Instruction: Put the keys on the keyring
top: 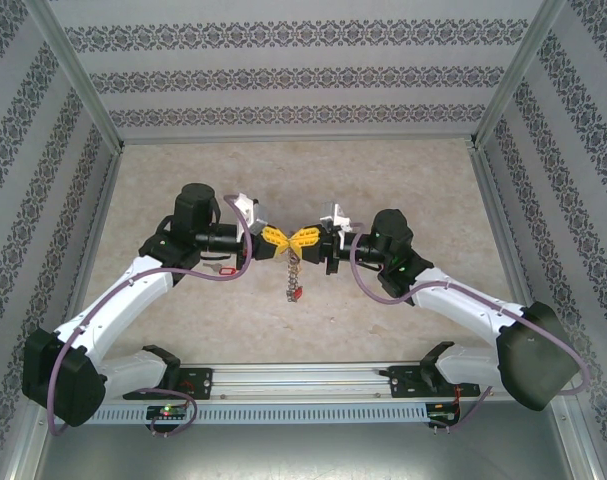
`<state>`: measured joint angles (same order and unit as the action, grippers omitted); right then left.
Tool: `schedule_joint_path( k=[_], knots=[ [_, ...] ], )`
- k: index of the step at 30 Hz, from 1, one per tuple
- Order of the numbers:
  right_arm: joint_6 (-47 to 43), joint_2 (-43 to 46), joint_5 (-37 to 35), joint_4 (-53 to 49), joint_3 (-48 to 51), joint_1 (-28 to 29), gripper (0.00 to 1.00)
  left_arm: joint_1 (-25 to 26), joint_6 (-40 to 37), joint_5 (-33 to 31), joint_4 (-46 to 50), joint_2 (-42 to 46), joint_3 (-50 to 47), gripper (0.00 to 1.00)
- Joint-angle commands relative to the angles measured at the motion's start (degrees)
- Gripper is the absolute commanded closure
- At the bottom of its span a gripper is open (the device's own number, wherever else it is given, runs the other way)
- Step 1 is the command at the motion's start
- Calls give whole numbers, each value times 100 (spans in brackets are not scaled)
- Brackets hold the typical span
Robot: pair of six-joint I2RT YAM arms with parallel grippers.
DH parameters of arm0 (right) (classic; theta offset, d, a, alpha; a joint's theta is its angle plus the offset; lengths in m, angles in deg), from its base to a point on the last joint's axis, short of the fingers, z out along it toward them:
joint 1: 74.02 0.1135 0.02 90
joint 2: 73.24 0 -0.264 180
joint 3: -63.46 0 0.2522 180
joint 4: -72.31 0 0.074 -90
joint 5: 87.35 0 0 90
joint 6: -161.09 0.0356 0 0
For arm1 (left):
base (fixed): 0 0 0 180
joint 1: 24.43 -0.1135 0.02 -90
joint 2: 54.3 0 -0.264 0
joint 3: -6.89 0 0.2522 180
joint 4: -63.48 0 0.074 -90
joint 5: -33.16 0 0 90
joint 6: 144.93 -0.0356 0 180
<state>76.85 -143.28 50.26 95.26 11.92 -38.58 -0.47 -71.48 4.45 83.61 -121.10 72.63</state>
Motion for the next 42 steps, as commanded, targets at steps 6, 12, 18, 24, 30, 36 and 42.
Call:
schedule_joint_path(
  k=[6, 12, 18, 24, 30, 36, 42],
  knots=[
    [-3711, 851, 709, -4033, -718, -616, 59, 216, -1450, -420, 1769, -134, 565, 100],
    [-4910, 781, 190, -5787, -1101, -652, 57, 614, -2070, -924, 2231, -477, 863, 100],
    [-4496, 706, 425, -5458, -1112, -561, 58, 1036, -2203, -1040, 2185, -883, 1090, 100],
    [-4425, 599, 342, -5507, -1102, -418, 60, 1187, -2255, -1036, 2257, -1141, 1314, 100],
    [-4326, 449, 196, -5410, -1056, -206, 68, 1240, -2180, -903, 2237, -1243, 1382, 100],
    [-4260, 309, 163, -5442, -1118, -186, 86, 1311, -2081, -847, 2197, -1333, 1407, 100],
    [-4179, 220, -35, -5417, -1103, -195, 100, 1312, -1935, -873, 1976, -1265, 1321, 100]
  ],
)
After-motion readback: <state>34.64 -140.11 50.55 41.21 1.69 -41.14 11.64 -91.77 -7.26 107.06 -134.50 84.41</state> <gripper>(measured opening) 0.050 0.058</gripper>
